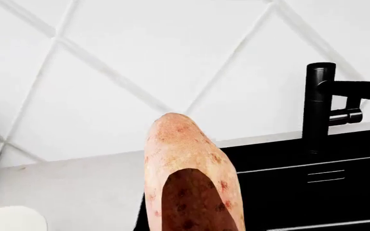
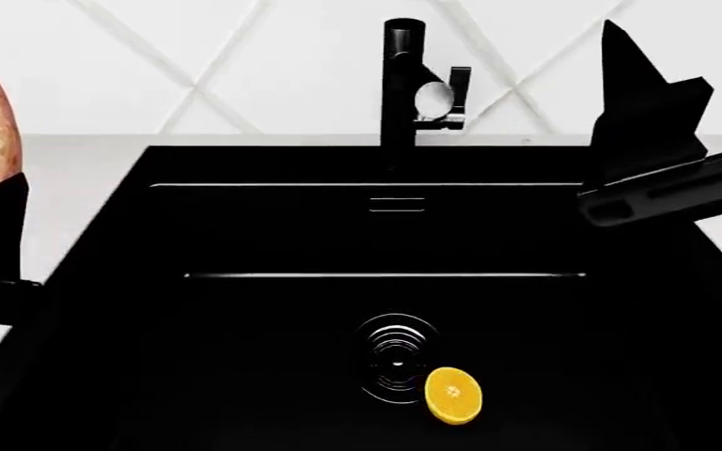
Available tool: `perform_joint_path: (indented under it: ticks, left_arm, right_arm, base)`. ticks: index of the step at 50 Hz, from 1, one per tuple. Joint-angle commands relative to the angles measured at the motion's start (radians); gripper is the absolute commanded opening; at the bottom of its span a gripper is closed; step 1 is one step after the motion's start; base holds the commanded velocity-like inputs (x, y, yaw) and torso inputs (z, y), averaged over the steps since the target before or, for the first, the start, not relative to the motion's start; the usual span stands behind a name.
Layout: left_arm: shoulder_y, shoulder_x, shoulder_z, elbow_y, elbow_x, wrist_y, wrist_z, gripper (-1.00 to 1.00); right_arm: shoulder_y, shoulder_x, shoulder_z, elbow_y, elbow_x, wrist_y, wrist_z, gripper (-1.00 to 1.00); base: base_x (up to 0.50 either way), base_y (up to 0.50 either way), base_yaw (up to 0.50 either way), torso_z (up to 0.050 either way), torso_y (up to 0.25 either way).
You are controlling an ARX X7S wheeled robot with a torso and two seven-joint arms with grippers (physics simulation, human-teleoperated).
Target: There is a mixed pile of frozen fruits and vegetables on the counter. Locate all the frozen vegetables and place the items in a bowl on the counter. Take all the frozen fruits and defrost them in a running sink.
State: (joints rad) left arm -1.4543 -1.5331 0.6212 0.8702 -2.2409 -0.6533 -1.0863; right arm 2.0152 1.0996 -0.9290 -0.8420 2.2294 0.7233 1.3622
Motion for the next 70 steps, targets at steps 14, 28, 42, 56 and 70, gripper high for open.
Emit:
perform_joint_path:
  ticks: [14,28,42,56,70]
  left_arm:
    - [-0.013,-0.02,-0.011,0.0,0.009,0.022,0.014,-1.0]
    - [0.001,-0.025,-0.012,0.002,0.019,0.03,0.019,-1.0]
    - [0.009,-0.036,-0.019,0.006,0.015,0.036,0.023,-1.0]
    - [0.014,-0.028,-0.03,0.006,0.011,0.03,0.017,-1.0]
    - [-0.01,0.044,-0.046,-0.009,-0.024,-0.026,-0.039,-1.0]
  right_arm:
    - [0.009,-0.04,0.015,0.0,-0.015,-0.004,-0.001,1.0]
    - [-0.012,-0.063,0.016,-0.004,-0.038,-0.011,-0.016,1.0]
    - [-0.012,-0.071,0.017,-0.014,-0.027,-0.008,-0.017,1.0]
    - [-0.019,-0.064,0.026,-0.019,-0.028,-0.012,-0.024,1.0]
    - [-0.028,-0.039,0.043,-0.038,-0.032,-0.017,-0.032,1.0]
  base:
    - [0.0,0.5,0.0,0.0,0.0]
    - [0.0,0.5,0.0,0.0,0.0]
    - [0.0,0.5,0.0,0.001,0.001]
    - [0.0,0.5,0.0,0.0,0.0]
    - [0.0,0.0,0.0,0.0,0.001]
